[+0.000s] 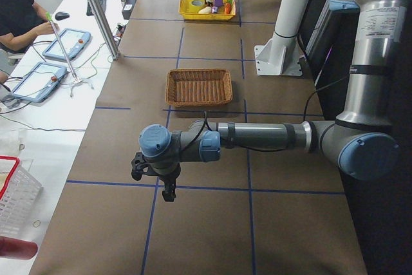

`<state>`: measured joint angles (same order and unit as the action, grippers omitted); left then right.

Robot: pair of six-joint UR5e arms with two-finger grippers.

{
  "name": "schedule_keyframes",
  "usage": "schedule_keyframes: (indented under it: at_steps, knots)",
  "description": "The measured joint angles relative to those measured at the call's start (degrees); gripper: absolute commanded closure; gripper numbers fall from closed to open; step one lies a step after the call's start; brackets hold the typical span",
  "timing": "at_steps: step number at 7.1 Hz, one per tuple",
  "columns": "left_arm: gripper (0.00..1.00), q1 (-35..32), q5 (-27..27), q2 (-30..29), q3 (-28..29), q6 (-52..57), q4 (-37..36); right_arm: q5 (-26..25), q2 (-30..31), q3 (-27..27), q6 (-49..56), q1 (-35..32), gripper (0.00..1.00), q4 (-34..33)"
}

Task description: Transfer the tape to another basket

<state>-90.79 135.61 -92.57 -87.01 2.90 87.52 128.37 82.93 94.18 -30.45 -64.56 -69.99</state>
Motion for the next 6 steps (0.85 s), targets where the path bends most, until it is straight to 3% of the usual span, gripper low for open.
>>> schedule_keyframes:
  at_steps: [5,6]
  knots:
    - [0.00,0.0,0.0,-0.1,0.0,0.0,0.0,-1.1,-0.1,-5.9,-1.1,4.3,0.01,1.1]
    - [0.00,0.0,0.0,-0.1,0.0,0.0,0.0,-1.2,-0.1,-6.6,-1.2,4.7,0.20,1.1]
